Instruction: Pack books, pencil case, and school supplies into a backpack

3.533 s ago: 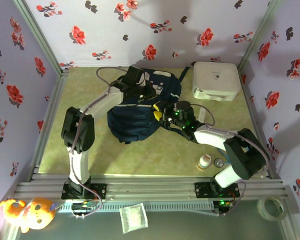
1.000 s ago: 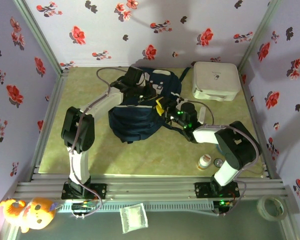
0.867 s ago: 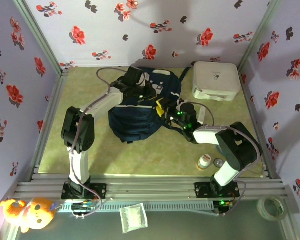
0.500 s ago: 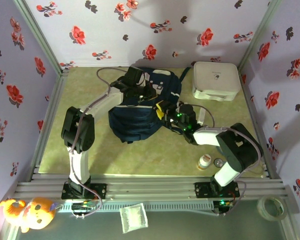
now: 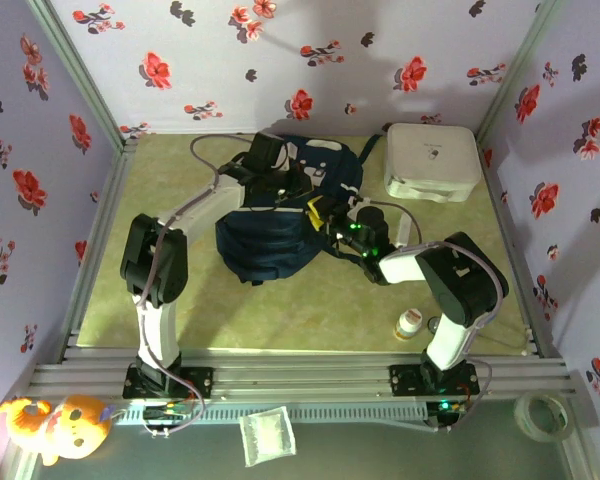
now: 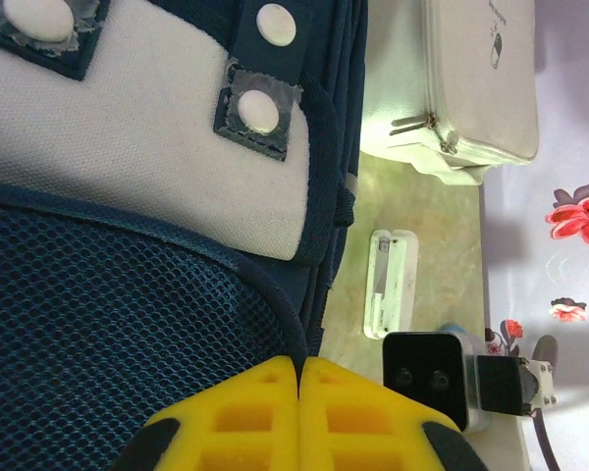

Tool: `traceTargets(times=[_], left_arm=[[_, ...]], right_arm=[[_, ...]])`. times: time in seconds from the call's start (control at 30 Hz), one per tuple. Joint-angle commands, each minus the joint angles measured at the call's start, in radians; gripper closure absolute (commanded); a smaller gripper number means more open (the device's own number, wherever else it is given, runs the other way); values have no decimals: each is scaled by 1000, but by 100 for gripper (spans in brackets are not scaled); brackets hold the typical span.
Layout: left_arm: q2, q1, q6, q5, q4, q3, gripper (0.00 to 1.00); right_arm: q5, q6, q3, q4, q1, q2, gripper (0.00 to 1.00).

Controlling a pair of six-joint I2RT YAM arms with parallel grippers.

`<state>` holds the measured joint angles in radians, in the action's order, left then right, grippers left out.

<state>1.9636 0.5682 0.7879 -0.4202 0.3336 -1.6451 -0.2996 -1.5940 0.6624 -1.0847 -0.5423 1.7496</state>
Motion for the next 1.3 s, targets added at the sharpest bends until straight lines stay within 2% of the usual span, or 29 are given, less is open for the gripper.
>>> traceTargets(times=[0.0, 0.2, 0.3, 0.37, 0.47, 0.57, 0.67, 0.83, 1.0, 1.1, 1.27], left_arm=[[-52, 10, 10, -94, -3, -3, 100], [-14, 3, -15, -83, 30, -49, 100], [-4, 2, -29, -79, 45, -66, 100], [-4, 4, -38, -77, 49, -72, 100], [-13, 3, -50, -76, 56, -75, 100], [-21, 2, -64, -77, 68, -76, 100], [-25, 2, -79, -77, 83, -87, 100], [-22, 3, -92, -79, 101, -103, 100], [-14, 2, -98, -82, 118, -122, 100], [-12, 3, -100, -83, 123, -129, 100], [-3, 4, -97, -86, 130, -142, 100]], right_arm=[[50, 102, -29, -146, 19, -65, 63], [39, 200, -114, -121, 21, -163, 63], [54, 240, -145, 0, 19, -223, 61], [64, 289, -146, 150, 24, -268, 60], [89, 461, -118, 397, 27, -353, 59], [82, 758, -10, 704, 27, -409, 58], [19, 1047, 95, 884, 23, -406, 59], [-85, 1366, 198, 1025, 22, -367, 55], [-112, 1546, 267, 1090, -1, -293, 53], [-64, 1606, 275, 1063, -16, -266, 54], [-94, 1663, 282, 1025, -23, -224, 56]])
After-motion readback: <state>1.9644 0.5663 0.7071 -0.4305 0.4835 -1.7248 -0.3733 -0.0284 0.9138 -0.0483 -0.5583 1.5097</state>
